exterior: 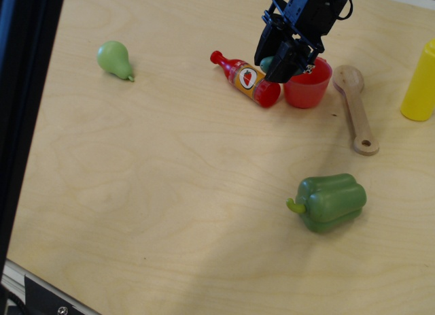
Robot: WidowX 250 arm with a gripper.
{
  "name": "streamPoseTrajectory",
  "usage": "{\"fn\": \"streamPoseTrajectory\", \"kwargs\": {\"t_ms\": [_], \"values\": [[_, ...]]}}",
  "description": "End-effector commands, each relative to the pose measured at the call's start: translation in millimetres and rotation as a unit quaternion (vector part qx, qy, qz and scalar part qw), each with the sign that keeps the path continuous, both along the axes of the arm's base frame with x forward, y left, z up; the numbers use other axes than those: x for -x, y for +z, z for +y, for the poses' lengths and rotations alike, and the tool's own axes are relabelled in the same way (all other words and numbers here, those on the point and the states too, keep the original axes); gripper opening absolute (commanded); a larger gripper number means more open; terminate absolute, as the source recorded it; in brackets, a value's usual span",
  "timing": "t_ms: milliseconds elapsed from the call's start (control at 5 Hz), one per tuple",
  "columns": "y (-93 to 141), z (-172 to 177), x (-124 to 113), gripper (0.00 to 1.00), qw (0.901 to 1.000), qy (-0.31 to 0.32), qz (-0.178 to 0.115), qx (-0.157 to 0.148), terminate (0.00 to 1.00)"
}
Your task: Put cucumber in cup
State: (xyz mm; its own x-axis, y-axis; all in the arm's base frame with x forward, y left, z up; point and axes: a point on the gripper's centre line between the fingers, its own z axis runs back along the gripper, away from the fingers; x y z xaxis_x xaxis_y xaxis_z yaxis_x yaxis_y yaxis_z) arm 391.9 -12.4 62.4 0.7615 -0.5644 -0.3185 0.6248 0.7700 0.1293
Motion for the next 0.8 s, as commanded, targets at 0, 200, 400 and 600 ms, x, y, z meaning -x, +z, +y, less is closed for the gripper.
{"fn": "streamPoseTrajectory", "kwargs": {"t_ms": [0, 200, 400, 600], "values": [[35.8, 2.8, -7.0, 1.0, 0.9987, 0.014, -0.048, 0.01, 0.0], [44.7, 8.7, -2.3, 1.0, 0.9968, 0.029, -0.07, 0.027, 0.0], [57.7, 21.2, 7.6, 1.0, 0.9909, 0.045, -0.107, 0.069, 0.0], [78.0, 35.1, 31.2, 1.0, 0.9802, 0.07, -0.156, 0.1, 0.0]]}}
